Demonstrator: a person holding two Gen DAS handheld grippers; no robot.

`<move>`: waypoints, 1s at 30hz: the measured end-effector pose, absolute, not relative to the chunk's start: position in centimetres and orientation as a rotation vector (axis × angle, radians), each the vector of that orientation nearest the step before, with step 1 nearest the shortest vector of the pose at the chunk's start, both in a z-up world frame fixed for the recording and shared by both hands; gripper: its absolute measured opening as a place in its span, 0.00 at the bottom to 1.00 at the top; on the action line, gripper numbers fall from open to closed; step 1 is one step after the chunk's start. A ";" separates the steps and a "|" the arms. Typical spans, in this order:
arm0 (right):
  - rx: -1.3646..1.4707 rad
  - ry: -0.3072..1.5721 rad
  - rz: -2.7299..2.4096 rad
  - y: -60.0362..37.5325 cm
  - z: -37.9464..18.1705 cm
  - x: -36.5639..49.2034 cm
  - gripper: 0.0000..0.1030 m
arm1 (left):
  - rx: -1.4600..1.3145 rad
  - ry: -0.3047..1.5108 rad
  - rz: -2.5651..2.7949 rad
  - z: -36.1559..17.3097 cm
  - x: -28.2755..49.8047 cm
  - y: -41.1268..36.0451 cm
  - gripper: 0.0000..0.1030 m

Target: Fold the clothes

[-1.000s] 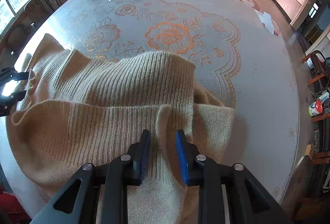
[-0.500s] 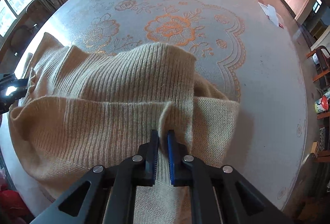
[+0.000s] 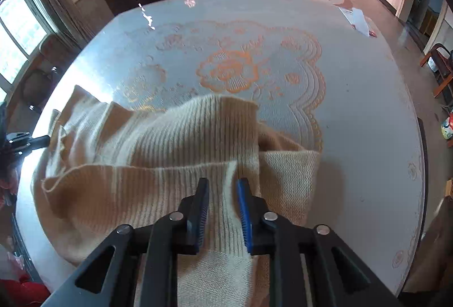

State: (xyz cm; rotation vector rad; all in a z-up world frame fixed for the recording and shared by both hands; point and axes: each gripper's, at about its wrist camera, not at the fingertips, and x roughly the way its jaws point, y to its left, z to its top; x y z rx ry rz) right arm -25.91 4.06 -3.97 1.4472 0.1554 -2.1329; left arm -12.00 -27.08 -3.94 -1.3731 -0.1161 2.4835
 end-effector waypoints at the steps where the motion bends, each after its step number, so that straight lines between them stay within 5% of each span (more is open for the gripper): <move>1: 1.453 0.159 -2.116 4.0 -3.7 -26.0 0.23 | -1.367 -0.101 2.480 -3.7 -12.2 -26.5 0.33; 2: 1.467 0.190 -2.104 3.7 -3.7 -26.0 0.23 | -1.359 -0.068 2.486 -3.6 -12.5 -25.9 0.55; 3: 1.482 0.229 -2.092 3.4 -3.8 -26.0 0.23 | -1.348 -0.040 2.486 -3.6 -12.7 -25.3 0.62; 14: 1.561 0.511 -2.052 2.0 -6.1 -26.1 0.23 | -1.424 0.138 2.337 -6.4 -14.4 -21.7 0.62; 20: 1.581 0.504 -2.009 2.0 -7.6 -26.0 0.14 | -1.398 0.000 2.370 -5.8 -13.6 -23.7 0.15; 24: 1.581 0.429 -2.035 2.8 -7.3 -26.3 0.04 | -1.373 -0.031 2.428 -4.8 -12.8 -24.8 0.07; 30: 1.501 0.372 -2.161 4.8 -5.1 -26.2 0.03 | -1.271 -0.144 2.651 -2.1 -11.7 -27.8 0.06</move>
